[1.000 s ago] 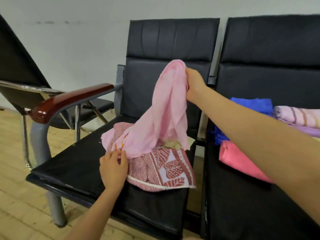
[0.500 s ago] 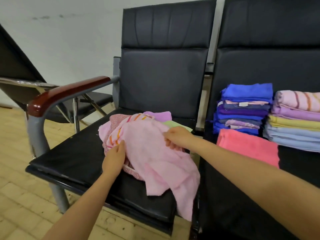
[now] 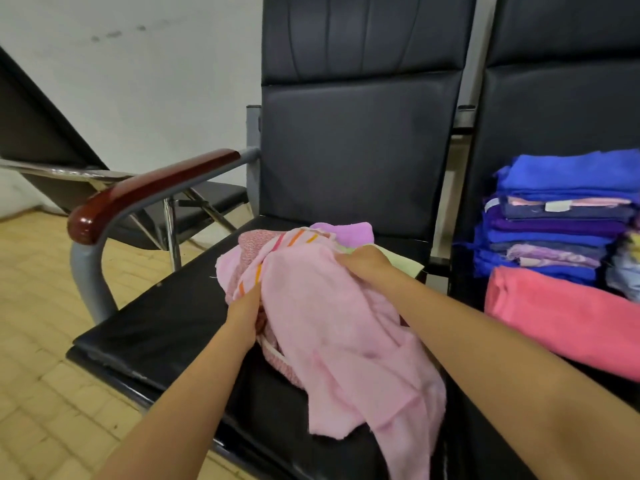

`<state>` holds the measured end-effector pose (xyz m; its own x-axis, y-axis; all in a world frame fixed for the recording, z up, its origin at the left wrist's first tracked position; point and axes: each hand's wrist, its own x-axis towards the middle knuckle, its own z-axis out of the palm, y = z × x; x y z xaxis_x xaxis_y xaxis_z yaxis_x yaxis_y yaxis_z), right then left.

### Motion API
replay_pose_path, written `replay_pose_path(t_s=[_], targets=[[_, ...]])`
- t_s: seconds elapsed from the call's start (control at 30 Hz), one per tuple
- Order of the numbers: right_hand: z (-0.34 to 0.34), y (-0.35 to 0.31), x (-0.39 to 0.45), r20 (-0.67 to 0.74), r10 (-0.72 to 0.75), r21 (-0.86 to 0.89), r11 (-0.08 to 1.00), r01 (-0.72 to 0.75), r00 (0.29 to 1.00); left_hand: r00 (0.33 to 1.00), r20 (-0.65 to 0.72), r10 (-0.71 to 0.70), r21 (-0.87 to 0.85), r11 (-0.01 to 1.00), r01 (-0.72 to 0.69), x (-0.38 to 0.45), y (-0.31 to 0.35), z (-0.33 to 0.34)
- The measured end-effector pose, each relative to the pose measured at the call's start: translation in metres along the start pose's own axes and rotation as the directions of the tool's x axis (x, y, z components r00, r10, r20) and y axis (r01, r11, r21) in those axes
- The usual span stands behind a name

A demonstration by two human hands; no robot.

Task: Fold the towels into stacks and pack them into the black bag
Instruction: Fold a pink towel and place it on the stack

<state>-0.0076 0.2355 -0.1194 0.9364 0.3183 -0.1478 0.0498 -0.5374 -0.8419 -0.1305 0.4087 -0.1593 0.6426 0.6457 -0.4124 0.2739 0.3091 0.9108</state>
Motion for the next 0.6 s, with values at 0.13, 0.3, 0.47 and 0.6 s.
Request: replay_pose_path(t_s=[0.13, 0.3, 0.47, 0.6], targets=[[-0.010, 0.004, -0.011, -0.043, -0.087, -0.125, 0.989, 0.081, 0.995, 0.990, 0.118, -0.078, -0.084, 0.993, 0.088, -0.004, 0.016, 0.005], [-0.040, -0.029, -0.047, -0.126, -0.267, 0.358, 0.886, 0.295, 0.955, 0.998, 0.048, 0.045, -0.393, 0.919, -0.022, -0.035, 0.051, -0.007], [-0.068, -0.047, -0.089, -0.265, -0.264, 0.515, 0.775, 0.368, 0.927, 0.969, 0.020, 0.245, -0.488, 0.849, -0.204, -0.094, 0.084, -0.014], [-0.064, -0.018, -0.124, -0.209, -0.278, 0.451, 0.823, 0.345, 0.938, 0.972, 0.023, 0.233, -0.311, 0.926, -0.215, -0.117, 0.071, -0.006]])
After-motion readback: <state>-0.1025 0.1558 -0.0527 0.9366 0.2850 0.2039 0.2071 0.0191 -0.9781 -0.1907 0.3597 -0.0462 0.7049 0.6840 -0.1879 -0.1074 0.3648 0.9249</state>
